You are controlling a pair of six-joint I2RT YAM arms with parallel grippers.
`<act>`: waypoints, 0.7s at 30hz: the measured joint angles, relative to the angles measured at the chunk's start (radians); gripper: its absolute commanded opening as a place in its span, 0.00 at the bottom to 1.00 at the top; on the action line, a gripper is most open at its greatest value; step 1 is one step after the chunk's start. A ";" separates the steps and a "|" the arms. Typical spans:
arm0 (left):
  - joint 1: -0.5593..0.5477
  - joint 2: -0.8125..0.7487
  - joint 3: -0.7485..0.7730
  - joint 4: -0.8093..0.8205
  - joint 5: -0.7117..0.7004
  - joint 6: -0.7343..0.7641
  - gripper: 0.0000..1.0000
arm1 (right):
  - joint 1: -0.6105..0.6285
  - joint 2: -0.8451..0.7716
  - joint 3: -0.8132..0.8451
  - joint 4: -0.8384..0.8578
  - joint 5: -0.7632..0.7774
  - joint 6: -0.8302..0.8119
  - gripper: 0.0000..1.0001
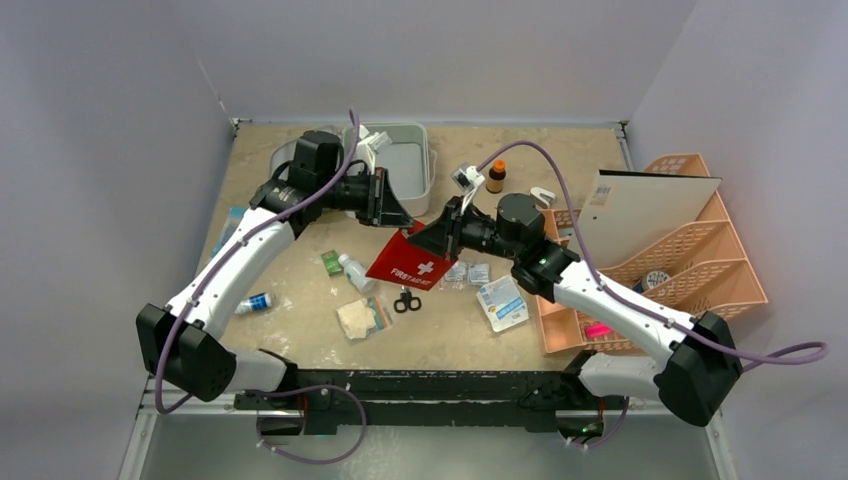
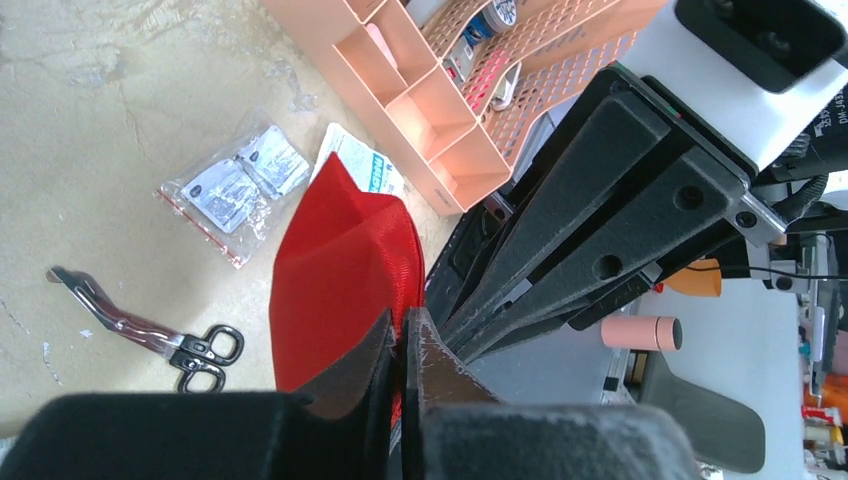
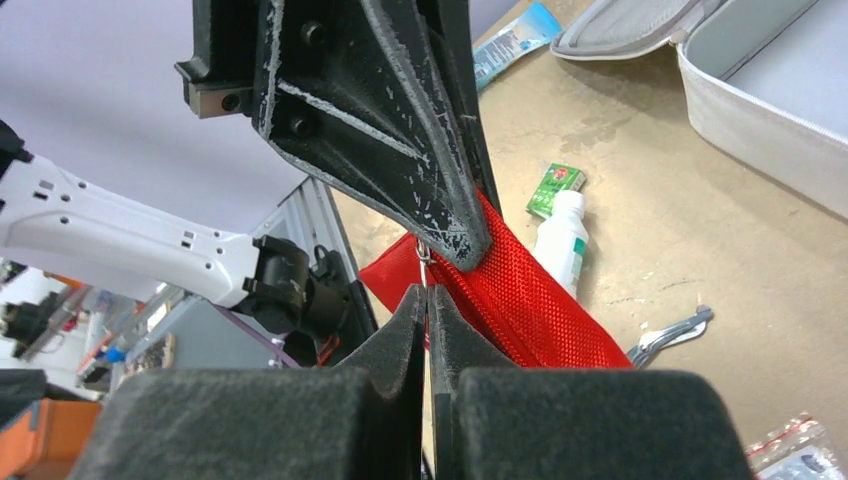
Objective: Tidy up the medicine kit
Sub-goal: Zip the medicine pouch.
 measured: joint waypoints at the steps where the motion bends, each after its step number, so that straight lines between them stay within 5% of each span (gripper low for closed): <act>1: 0.000 -0.002 -0.001 0.002 -0.002 0.000 0.00 | 0.000 0.001 0.000 0.000 0.002 0.009 0.00; 13: 0.000 -0.121 -0.067 0.094 -0.056 -0.001 0.00 | -0.032 0.001 -0.146 0.234 0.080 0.316 0.00; 21: 0.001 -0.179 -0.070 0.114 -0.055 0.000 0.00 | -0.099 -0.007 -0.240 0.216 0.185 0.391 0.00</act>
